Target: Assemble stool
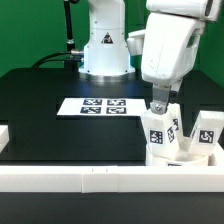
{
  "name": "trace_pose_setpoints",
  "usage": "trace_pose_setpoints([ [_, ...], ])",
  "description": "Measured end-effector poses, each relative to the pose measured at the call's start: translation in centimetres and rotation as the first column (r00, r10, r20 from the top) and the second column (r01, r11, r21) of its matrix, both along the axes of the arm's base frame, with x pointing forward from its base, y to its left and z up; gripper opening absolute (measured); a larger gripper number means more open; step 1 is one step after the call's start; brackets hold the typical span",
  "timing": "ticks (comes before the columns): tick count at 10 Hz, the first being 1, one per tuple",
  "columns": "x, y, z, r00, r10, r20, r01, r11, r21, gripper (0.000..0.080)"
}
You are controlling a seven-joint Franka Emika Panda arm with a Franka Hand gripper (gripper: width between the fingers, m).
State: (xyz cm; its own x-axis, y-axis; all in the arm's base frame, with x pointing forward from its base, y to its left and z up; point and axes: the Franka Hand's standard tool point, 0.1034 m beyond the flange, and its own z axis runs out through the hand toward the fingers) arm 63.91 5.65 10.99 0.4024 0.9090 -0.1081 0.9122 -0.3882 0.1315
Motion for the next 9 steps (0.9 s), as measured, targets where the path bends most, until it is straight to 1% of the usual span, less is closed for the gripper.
trace_pose_setpoints([
  [2,-0.1,-0.5,-0.5,0.999,-0.026,-0.019,0.026,1.0,-0.006,0.0649],
  [4,-0.1,-1.7,-0.9,0.999,-0.041,-0.025,0.041,0.999,-0.008,0.0649],
  [5,-0.2,-1.8,-1.1,0.999,-0.045,-0.028,0.045,0.999,-0.009,0.0649],
  [9,-0.4,-0.8,-1.3,0.997,-0.069,-0.023,0.069,0.998,0.0,0.0649],
])
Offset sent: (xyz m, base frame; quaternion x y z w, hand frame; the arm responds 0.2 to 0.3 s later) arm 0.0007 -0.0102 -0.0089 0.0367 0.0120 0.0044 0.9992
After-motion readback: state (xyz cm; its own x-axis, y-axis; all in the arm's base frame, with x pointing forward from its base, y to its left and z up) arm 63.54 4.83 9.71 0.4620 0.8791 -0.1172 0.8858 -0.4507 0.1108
